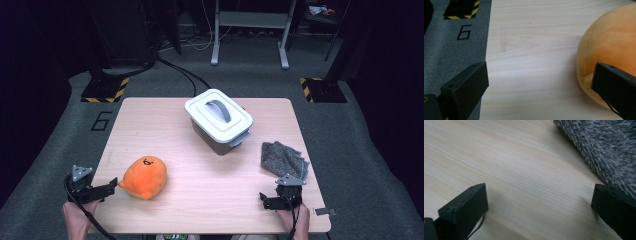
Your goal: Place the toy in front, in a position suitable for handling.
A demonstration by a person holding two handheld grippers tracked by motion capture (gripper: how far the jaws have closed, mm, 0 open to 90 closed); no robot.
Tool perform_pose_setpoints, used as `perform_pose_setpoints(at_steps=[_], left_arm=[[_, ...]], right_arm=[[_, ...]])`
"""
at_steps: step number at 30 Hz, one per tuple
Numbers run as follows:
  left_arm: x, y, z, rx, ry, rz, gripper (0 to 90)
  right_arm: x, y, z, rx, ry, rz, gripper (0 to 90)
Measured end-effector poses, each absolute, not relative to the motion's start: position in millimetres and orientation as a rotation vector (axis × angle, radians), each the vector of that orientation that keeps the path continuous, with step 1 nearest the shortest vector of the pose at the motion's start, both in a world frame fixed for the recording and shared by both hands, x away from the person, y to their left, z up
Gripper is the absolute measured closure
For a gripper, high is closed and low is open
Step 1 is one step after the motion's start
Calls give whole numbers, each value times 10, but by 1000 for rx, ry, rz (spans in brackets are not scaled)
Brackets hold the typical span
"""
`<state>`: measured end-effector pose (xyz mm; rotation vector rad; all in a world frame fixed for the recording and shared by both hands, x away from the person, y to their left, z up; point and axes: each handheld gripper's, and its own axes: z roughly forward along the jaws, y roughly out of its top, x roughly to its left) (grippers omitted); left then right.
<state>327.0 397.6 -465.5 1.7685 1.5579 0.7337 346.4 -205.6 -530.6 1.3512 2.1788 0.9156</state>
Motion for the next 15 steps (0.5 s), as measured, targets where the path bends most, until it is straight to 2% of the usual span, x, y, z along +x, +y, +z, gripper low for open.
perform_pose_setpoints(at_steps=[15], left_arm=[[3325,3581,-4332,1811,1404,683,12]], right_arm=[[3462,-2056,-5304,1358,2175,917,1]])
